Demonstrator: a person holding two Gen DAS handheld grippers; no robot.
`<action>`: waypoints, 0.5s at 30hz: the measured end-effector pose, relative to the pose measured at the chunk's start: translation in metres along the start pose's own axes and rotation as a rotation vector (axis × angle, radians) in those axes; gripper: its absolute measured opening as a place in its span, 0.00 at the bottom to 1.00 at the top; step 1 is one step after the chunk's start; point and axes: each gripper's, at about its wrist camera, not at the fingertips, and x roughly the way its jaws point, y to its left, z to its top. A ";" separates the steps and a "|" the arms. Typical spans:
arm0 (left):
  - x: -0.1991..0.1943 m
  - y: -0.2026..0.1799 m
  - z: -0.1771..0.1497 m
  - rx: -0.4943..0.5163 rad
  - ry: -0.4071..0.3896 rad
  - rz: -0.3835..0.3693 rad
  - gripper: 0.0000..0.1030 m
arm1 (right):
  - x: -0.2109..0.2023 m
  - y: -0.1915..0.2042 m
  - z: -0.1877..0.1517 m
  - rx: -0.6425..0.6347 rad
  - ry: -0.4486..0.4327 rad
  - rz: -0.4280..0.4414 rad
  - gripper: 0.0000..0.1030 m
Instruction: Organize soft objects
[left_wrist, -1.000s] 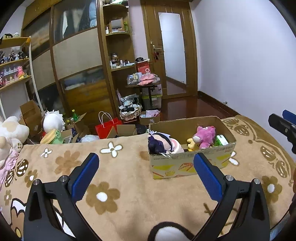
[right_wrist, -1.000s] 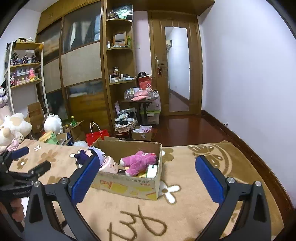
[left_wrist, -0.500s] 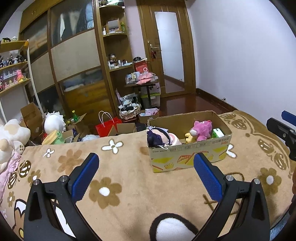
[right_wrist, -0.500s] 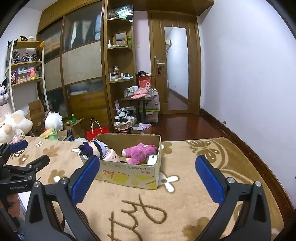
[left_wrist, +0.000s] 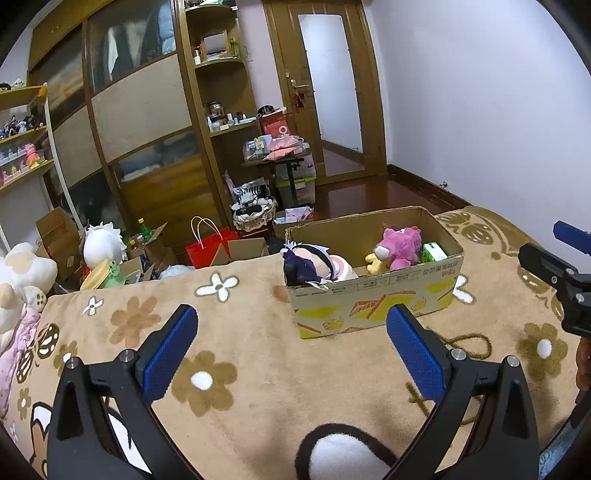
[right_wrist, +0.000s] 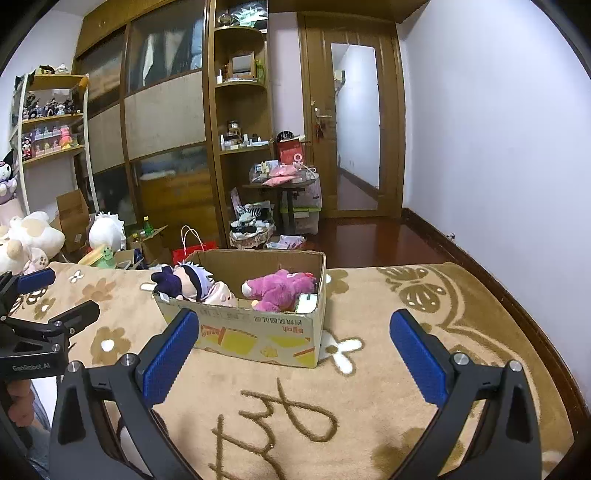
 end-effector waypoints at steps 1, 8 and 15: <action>0.000 -0.001 0.001 0.003 -0.004 0.001 0.98 | 0.001 0.000 -0.001 0.001 0.001 -0.001 1.00; 0.001 -0.001 -0.001 0.002 -0.007 0.001 0.98 | 0.009 -0.005 -0.004 0.013 0.023 0.003 1.00; 0.006 -0.003 0.000 -0.002 -0.002 -0.008 0.98 | 0.017 -0.008 -0.007 0.020 0.041 0.004 1.00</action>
